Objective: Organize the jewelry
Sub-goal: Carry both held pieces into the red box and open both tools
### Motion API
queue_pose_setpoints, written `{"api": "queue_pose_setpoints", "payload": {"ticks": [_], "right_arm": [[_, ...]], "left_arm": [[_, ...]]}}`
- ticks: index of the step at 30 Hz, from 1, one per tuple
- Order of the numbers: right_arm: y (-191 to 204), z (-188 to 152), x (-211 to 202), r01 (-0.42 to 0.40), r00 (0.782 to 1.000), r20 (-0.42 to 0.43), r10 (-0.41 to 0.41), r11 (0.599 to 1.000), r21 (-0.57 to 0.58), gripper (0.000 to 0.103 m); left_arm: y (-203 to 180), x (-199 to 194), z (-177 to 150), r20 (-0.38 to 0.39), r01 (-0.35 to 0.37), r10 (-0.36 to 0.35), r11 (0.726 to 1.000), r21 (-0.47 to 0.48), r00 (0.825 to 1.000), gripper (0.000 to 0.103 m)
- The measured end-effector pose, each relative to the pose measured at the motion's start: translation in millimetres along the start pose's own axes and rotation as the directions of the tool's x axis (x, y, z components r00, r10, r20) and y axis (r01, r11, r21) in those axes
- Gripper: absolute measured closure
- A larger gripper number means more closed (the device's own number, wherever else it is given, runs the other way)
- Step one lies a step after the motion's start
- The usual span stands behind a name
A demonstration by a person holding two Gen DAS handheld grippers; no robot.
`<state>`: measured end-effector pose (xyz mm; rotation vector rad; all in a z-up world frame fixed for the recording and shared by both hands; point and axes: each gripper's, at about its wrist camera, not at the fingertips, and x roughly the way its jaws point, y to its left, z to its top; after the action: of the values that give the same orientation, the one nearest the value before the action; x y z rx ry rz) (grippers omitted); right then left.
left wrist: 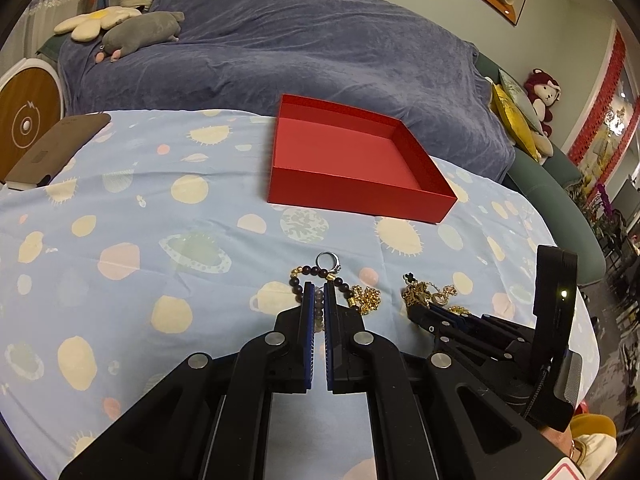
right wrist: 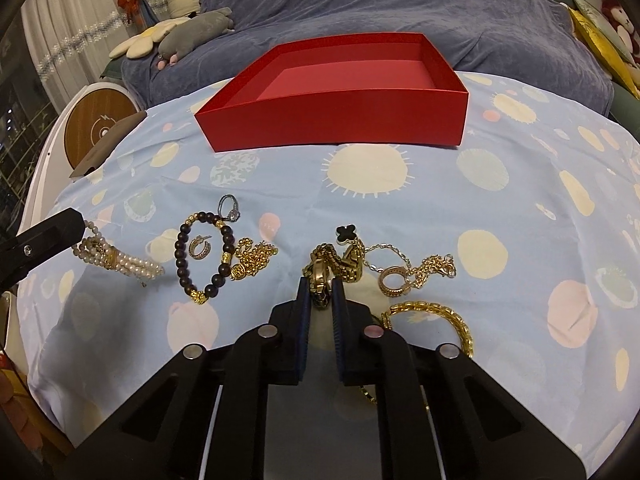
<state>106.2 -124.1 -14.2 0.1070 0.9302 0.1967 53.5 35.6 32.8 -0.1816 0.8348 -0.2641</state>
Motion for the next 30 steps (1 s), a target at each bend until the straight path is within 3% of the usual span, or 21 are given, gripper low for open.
{"api": "queue_pose_setpoints", "payload": {"ticks": [8, 12, 16, 24, 30], "right_arm": [[3, 15, -39, -0.064, 0.996, 0.065, 0.062, 0.998, 0.018, 0.095], [-1, 48, -68, -0.091, 0.99, 0.109, 0.091, 0.996, 0.0, 0.095], [-8, 96, -73, -0.098, 0.985, 0.142, 0.098, 0.995, -0.007, 0.095], [-36, 195, -28, -0.055, 0.982, 0.18, 0.053, 0.998, 0.006, 0.095], [-60, 252, 26, -0.051, 0.984, 0.174, 0.04, 0.997, 0.059, 0.095]], "left_arm": [[1, -4, 11, 0.005, 0.004, -0.004, 1.0, -0.011, 1.0, 0.101], [-6, -6, 41, 0.015, 0.012, -0.013, 1.0, 0.011, 1.0, 0.101], [-18, -1, 87, 0.066, -0.025, 0.019, 0.995, 0.092, 0.998, 0.101], [-24, 69, 183, 0.071, -0.006, -0.002, 0.993, 0.119, 0.997, 0.101], [-23, 136, 230, 0.043, -0.002, -0.002, 0.994, 0.108, 0.999, 0.101]]}}
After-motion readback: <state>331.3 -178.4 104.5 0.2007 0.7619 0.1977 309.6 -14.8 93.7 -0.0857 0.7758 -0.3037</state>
